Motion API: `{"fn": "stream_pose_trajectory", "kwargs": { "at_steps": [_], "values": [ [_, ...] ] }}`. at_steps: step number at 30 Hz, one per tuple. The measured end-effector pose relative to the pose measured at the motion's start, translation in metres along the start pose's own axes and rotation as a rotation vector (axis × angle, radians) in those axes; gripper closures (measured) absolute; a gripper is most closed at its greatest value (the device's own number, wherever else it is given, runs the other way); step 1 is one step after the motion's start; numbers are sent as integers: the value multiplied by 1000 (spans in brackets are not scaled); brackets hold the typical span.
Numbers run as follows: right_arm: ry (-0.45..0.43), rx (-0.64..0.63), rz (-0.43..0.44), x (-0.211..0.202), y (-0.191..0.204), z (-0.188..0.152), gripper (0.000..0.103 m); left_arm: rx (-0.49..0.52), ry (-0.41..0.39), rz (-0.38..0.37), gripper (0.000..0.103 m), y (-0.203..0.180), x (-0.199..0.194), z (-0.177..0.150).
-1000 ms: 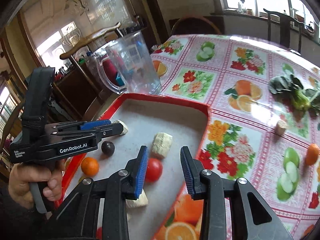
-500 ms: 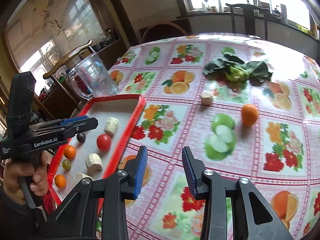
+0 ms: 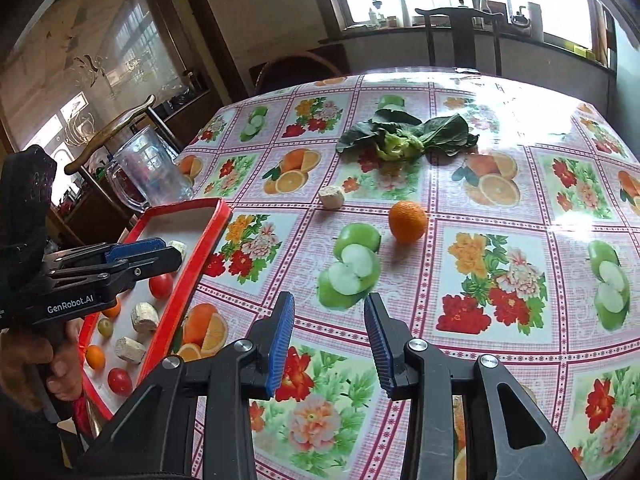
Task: Organize fruits
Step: 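Move both tools back toward the last orange and beige disc, then grasp a beige disc with the left tool while the right tool grasps the orange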
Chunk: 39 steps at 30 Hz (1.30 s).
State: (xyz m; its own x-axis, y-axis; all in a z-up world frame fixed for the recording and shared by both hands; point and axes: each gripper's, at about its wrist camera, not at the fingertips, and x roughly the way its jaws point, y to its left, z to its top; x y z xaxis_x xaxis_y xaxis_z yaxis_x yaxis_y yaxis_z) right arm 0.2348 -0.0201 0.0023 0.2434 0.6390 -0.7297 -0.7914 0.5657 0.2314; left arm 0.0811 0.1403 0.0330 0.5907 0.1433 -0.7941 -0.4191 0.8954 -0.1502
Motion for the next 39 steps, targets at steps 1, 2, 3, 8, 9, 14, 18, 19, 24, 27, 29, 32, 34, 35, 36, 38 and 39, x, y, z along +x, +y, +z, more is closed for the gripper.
{"fn": "stream_pose_trajectory", "kwargs": {
  "at_steps": [1,2,3,8,9,14,18,19,24,27,29,32,34,35,36,38,39],
  "values": [
    [0,3,-2,0,-3,0,64,3,1,-2,64,-3,2,1],
    [-1,6,-5,0,-6,0,64,5,3,-4,64,-4,3,2],
    [-1,9,-8,0,-9,0,64,8,5,-6,64,-6,4,2],
    [-4,20,-16,2,-20,2,64,17,13,-13,64,-15,12,6],
    [-5,22,-16,4,-21,2,64,19,13,-14,64,-17,13,7],
    [-4,33,-23,11,-29,8,64,21,24,-27,64,-23,25,11],
    [-5,40,-43,26,-36,19,64,11,32,-44,64,-29,38,17],
    [-7,42,-48,31,-38,23,64,8,33,-46,64,-30,42,20],
    [-1,64,-73,55,-49,38,64,-23,26,-59,64,-35,63,36],
    [19,74,-78,71,-54,44,64,-11,52,-37,64,-38,82,47],
    [25,91,-60,77,-59,46,64,-3,56,-21,64,-41,92,55],
    [18,82,-43,78,-63,45,70,6,58,-21,64,-46,104,65],
    [14,76,-46,71,-63,41,71,21,60,-15,64,-51,114,70],
    [8,77,-48,66,-64,39,71,28,64,-10,64,-52,119,73],
    [4,85,-42,60,-66,35,71,34,71,-1,64,-54,124,75],
    [-5,104,-29,48,-69,28,71,36,74,14,64,-56,134,78],
    [-10,110,-25,42,-70,25,71,39,62,23,64,-57,136,79]
  ]
}}
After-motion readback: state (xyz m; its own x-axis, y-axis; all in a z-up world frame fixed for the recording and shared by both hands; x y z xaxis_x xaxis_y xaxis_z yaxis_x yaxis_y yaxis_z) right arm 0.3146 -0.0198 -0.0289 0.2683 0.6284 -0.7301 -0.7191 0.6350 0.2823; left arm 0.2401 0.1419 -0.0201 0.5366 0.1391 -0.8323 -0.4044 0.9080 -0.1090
